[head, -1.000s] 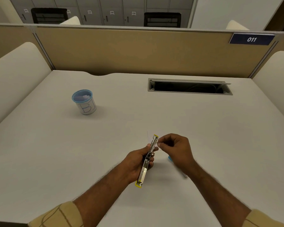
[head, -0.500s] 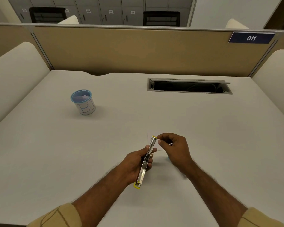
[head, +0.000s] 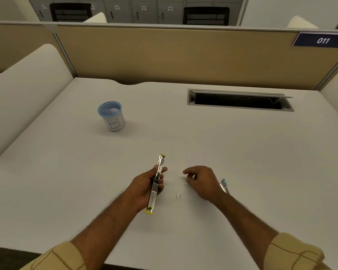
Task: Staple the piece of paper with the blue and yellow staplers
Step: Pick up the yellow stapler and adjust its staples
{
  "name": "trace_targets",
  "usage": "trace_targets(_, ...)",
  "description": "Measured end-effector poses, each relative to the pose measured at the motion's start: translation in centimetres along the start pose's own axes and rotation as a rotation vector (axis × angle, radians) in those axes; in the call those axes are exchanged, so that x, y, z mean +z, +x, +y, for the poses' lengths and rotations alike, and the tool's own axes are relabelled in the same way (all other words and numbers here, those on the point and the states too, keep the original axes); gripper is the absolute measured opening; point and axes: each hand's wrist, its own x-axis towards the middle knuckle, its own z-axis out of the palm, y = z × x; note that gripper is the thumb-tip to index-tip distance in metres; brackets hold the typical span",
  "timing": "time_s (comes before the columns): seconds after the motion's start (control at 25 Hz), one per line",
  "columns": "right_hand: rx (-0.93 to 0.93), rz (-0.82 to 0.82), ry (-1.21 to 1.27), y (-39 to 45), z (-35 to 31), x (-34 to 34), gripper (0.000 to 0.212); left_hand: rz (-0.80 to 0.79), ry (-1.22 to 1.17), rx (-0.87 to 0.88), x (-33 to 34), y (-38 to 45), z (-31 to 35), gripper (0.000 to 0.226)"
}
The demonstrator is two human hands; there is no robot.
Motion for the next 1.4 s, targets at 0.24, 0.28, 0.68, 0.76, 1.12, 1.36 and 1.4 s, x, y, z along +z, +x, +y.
trace_targets(0.24, -0.086, -0.313, -0.318, -1.1, -1.5, 1.5, 0.043, 0.002, 0.001, -0.022, -0.7, -0.5, -0.7, 0.035)
trace_targets(0.28, -0.086, -0.320, -0.366, -1.4, -1.7, 1.8, 0.041, -0.004, 0.005, -0.030, -0.6, -0.6, -0.9, 0.035)
trace_targets(0.68, 0.021, -0.073, -0.114, -1.9, -2.0, 1.1, 0.020, -0.051, 0.051, -0.064, 0.8, -1.1, -1.2, 0.035)
trace_targets(0.76, 0.054, 0.025, 0.211, -2.2, -2.3, -0.4, 0.015, -0.056, 0.071, -0.064, 1.0, -1.1, -1.3, 0.035)
trace_targets(1.12, -0.197, 0.111, 0.288, -2.8, -4.2, -1.6, 0.030, -0.077, 0.166, -0.027, 2.8, -1.3, -2.3, 0.034)
trace_targets(1.36, -0.315, 0.038, 0.023, -2.7, -3.6, -2.3, 0.027, -0.053, 0.220, -0.005, 3.5, -1.5, -3.0, 0.032)
trace_targets(1.4, -0.319, 0.012, -0.012, -2.7, -3.5, -2.4, 0.027, -0.047, 0.228, -0.006, 3.6, -1.6, -3.2, 0.032)
